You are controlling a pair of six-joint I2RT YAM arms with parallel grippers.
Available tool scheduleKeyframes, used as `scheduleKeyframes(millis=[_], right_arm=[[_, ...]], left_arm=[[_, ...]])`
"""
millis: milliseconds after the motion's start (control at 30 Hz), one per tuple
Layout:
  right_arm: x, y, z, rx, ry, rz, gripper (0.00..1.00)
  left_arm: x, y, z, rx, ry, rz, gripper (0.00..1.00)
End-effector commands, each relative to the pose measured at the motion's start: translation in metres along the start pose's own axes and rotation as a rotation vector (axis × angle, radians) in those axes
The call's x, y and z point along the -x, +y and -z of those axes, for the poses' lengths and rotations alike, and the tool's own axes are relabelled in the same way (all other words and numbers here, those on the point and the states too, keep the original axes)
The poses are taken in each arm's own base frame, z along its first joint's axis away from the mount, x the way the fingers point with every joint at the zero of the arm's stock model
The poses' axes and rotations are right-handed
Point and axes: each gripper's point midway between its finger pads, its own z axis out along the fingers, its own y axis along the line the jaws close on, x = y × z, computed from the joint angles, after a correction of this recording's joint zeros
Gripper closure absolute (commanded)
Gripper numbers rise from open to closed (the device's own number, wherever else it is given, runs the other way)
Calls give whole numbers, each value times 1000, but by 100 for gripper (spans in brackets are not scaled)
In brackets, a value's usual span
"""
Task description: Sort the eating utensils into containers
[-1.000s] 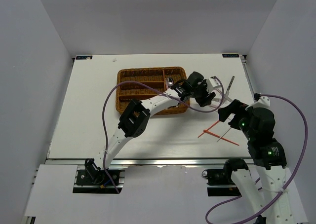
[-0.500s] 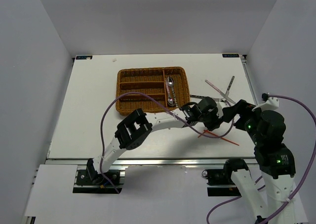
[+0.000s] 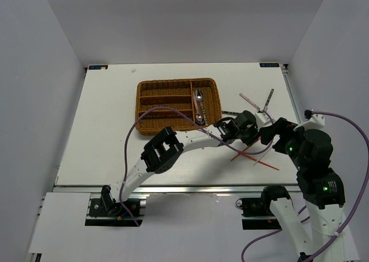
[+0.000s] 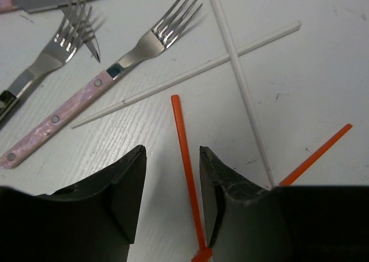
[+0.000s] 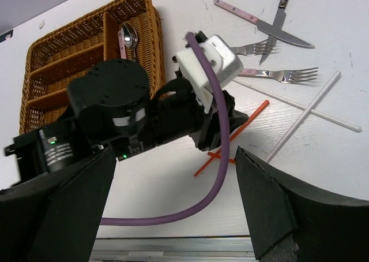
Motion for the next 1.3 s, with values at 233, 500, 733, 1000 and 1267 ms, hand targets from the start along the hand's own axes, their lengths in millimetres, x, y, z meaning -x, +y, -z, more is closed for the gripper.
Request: scheduleKeyframes(millis=[233,500,733,1000,1267], right_arm=[[1,0,-2,8,-14,31,12],[-4,-2,-6,10,-12,38,11],[-2,-1,-3,15,-21,44,11],[1,0,-2,17,-29,44,11],[-1,1,-3,27,-28,44,11]], left_arm=[[-17,-5,-19,-23,26,24,49],[-44,6,-26,64,93,33,61],[-81,14,-26,116,181,25,66],[-122,30,-15,252,296,-25,84],[-125,58,14,381,298,-70,100]])
